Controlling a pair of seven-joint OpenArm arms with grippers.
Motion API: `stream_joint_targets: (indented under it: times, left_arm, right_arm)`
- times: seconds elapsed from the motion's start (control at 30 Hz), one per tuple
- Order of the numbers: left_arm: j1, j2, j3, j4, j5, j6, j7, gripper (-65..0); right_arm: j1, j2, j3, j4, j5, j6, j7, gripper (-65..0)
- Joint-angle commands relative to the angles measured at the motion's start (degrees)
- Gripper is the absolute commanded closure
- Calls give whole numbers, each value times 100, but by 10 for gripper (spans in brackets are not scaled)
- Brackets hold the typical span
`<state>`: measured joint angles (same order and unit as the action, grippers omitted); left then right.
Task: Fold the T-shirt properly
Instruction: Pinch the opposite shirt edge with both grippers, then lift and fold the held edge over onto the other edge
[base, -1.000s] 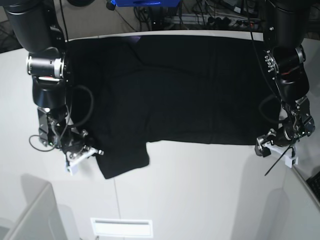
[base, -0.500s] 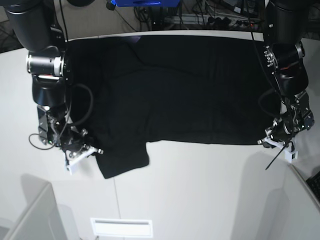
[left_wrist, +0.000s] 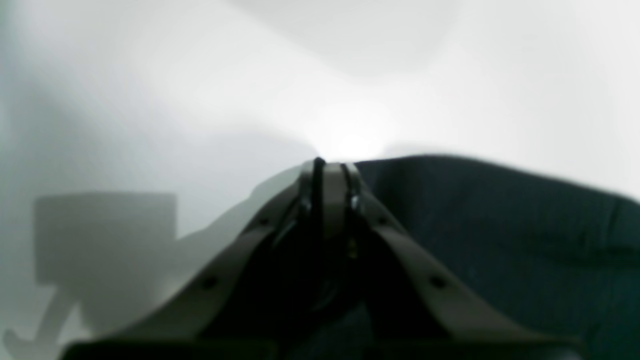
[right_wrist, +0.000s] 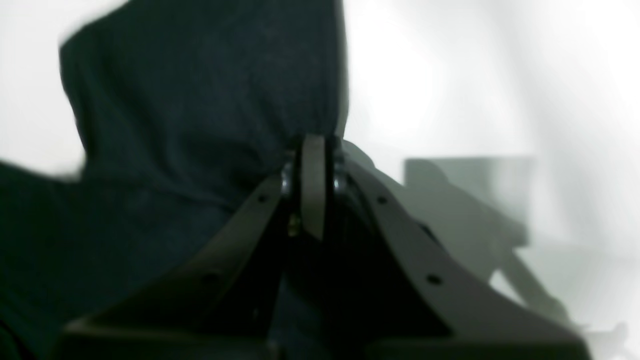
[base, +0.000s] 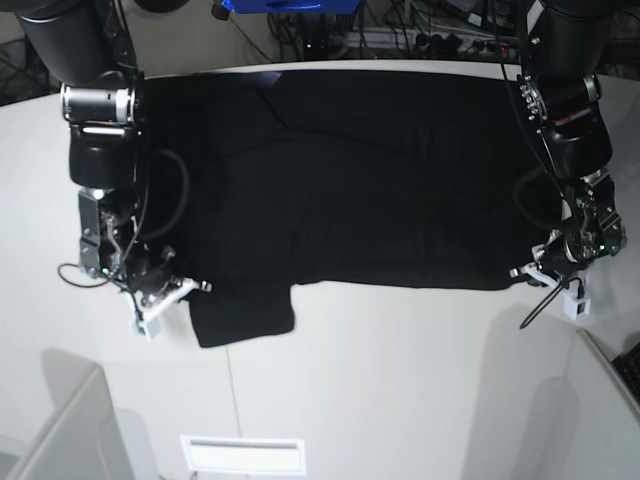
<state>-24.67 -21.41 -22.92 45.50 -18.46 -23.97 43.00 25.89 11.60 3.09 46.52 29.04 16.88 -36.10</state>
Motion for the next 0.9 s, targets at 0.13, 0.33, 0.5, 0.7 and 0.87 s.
stream_joint_targets:
  times: [0.13, 0.33, 0.5, 0.7, 0.87]
  left_arm:
    - [-78, -96, -34, 642, 13, 10, 311, 0]
    - [62, -88, -34, 1134, 4, 1, 504, 0]
    - [194, -44, -42, 1512, 4, 1, 530, 0]
    - [607, -61, -42, 2127, -339, -8, 530, 0]
    - [906, -220, -42, 2365, -1306, 19, 539, 0]
  right_arm:
    - [18, 84, 12, 847, 46, 21, -272, 0]
    - [-61, 84, 12, 1436, 46, 21, -588, 0]
    - [-105, 84, 20, 1831, 46, 21, -896, 0]
    - [-334, 40, 486, 2411, 55, 21, -1230, 0]
    - [-492, 58, 609, 2570, 63, 21, -1379, 0]
